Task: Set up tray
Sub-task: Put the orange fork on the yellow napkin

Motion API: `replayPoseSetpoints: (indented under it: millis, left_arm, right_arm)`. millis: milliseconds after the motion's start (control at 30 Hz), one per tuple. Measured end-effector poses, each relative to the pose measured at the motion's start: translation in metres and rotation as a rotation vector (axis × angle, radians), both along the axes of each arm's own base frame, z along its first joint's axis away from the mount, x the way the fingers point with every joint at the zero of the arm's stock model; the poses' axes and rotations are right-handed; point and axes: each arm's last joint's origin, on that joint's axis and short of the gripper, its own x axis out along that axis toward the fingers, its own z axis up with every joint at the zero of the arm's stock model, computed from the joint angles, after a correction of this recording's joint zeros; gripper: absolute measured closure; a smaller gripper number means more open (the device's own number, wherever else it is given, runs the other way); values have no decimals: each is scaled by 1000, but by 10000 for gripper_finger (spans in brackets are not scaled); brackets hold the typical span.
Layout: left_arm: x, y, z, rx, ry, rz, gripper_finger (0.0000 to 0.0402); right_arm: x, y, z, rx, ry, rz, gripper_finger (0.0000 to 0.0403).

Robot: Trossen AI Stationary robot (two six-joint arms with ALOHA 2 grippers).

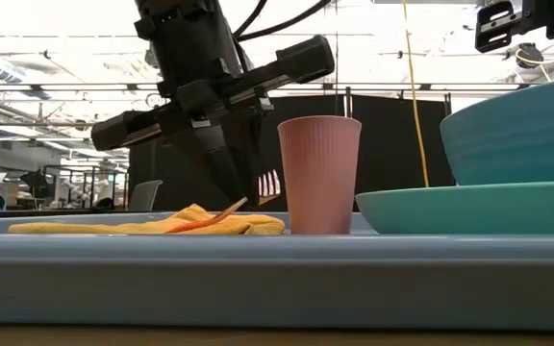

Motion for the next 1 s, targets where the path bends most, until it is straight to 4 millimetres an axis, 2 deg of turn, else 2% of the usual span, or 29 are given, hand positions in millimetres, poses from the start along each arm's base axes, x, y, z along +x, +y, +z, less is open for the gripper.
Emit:
replayPoseSetpoints:
  millis: [200,367,567,1000]
  left_arm:
    - [-3,-2,-1,18,18,1,365]
    - [1,0,-22,-35,92,18,365]
    - [5,3,-33,-56,120,-4,358]
    - [15,0,-19,-63,96,-11,228]
  right_arm:
    - [0,0,0,0,-1,0,403]
    - [0,0,0,0,-1,0,403]
    - [0,0,0,2,1,0,403]
    - [0,0,0,0,0,0,403]
